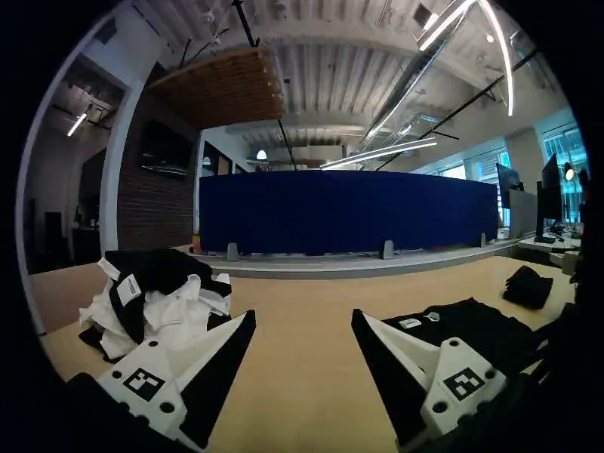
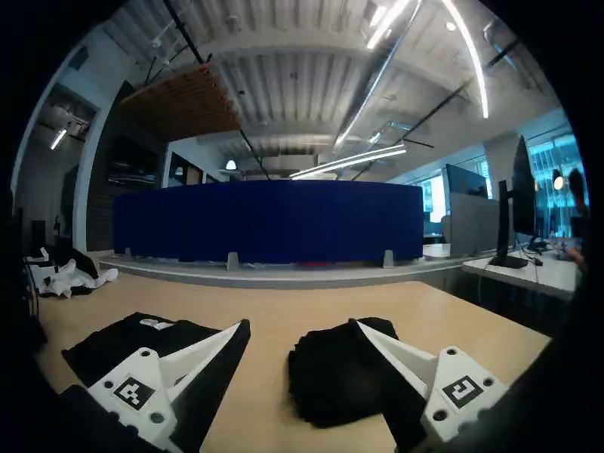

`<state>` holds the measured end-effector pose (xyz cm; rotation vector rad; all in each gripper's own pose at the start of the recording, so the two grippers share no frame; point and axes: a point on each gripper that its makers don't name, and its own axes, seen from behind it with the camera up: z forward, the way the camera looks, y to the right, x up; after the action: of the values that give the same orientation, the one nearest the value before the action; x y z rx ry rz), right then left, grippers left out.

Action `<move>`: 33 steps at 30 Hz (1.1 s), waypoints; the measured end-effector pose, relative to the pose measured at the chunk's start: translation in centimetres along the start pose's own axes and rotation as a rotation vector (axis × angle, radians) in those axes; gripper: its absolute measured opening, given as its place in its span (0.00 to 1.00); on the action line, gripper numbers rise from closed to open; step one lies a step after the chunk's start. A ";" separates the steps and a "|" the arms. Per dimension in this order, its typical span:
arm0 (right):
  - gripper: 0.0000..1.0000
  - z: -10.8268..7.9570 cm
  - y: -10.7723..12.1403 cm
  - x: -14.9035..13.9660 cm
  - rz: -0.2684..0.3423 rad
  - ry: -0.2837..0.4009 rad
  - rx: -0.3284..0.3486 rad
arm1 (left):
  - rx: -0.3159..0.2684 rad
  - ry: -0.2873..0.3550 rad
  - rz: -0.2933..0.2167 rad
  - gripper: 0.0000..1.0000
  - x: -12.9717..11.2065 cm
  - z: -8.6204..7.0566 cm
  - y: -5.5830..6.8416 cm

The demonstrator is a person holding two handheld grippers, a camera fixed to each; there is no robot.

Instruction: Fold towel

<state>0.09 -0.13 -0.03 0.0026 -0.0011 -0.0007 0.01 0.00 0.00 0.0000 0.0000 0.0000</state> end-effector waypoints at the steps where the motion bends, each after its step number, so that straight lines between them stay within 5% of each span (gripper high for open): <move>1: 1.00 0.0 0.0 0.0 0.000 0.000 0.002 | 0.000 0.000 0.000 0.94 0.0 0.0 0.0; 18: 1.00 0.0 0.1 0.1 0.001 -0.007 -0.012 | 0.002 -0.009 -0.003 0.94 -0.1 0.2 -0.2; 24: 1.00 -0.3 -0.3 4.6 -0.018 0.026 -0.004 | 0.000 0.018 -0.004 0.94 4.1 -0.1 -0.4; 33: 1.00 -0.8 -0.2 13.2 0.018 0.025 -0.005 | -0.013 0.032 0.022 0.94 13.8 -0.7 0.3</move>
<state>13.32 -0.33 -0.83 -0.0021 0.0237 0.0169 13.79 0.28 -0.67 -0.0127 0.0319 0.0224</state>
